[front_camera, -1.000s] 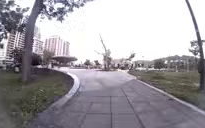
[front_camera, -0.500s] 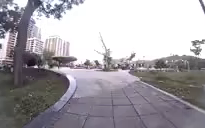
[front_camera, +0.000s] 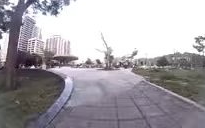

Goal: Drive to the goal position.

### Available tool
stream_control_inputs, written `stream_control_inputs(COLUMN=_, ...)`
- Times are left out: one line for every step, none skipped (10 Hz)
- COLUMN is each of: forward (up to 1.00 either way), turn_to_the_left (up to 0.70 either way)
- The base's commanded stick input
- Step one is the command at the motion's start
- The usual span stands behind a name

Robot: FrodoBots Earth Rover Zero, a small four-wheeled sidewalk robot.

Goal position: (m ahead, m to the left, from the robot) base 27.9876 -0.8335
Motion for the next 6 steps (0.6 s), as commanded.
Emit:
stream_control_inputs(forward=1.00, turn_to_the_left=0.00)
stream_control_inputs(forward=1.00, turn_to_the_left=0.00)
stream_control_inputs(forward=1.00, turn_to_the_left=0.00)
stream_control_inputs(forward=1.00, turn_to_the_left=0.00)
stream_control_inputs(forward=1.00, turn_to_the_left=-0.03)
stream_control_inputs(forward=1.00, turn_to_the_left=-0.22)
